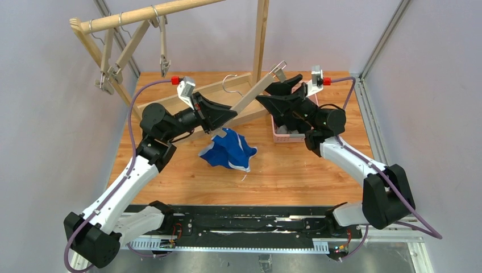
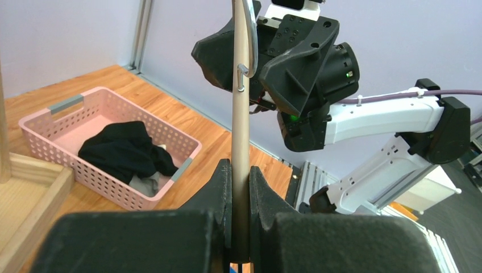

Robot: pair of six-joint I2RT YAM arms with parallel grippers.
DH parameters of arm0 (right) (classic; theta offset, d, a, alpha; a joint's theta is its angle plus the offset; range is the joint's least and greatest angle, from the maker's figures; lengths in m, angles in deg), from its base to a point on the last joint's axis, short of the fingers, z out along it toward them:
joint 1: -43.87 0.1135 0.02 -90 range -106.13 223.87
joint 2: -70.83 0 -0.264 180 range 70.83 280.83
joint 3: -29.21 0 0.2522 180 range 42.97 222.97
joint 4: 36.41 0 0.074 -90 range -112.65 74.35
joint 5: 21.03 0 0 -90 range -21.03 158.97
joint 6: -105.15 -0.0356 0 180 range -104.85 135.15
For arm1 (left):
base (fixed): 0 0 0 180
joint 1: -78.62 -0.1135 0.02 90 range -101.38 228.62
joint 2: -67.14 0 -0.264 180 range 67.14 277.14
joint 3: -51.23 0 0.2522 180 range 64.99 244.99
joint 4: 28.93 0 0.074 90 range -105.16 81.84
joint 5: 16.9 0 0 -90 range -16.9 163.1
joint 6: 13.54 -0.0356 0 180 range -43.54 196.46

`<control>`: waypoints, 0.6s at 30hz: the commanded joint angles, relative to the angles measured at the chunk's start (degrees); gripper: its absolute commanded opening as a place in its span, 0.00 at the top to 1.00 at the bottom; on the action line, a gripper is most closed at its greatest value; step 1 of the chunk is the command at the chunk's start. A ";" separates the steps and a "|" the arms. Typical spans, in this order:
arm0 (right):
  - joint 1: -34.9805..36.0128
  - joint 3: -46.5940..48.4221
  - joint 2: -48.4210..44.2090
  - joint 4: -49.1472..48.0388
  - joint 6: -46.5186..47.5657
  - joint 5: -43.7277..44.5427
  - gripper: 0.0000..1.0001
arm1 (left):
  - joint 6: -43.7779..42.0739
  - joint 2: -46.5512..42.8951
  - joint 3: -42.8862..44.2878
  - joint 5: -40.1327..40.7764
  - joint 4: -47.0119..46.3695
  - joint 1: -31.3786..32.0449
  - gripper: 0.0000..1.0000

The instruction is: Remove the underwear clipped to the hanger

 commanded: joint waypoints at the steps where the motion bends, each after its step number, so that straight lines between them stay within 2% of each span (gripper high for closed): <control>1: 0.78 3.08 1.02 -9.22 -4.95 -0.44 0.38 | 2.26 0.67 0.60 0.74 -6.24 0.57 1.00; 9: 0.86 4.42 2.54 -9.12 -5.82 -0.26 0.41 | 4.39 2.93 0.42 0.26 -10.41 1.33 1.00; 18: 1.89 8.28 6.23 -9.40 -7.79 -1.17 0.58 | 5.36 4.81 1.11 0.51 -12.64 1.90 1.00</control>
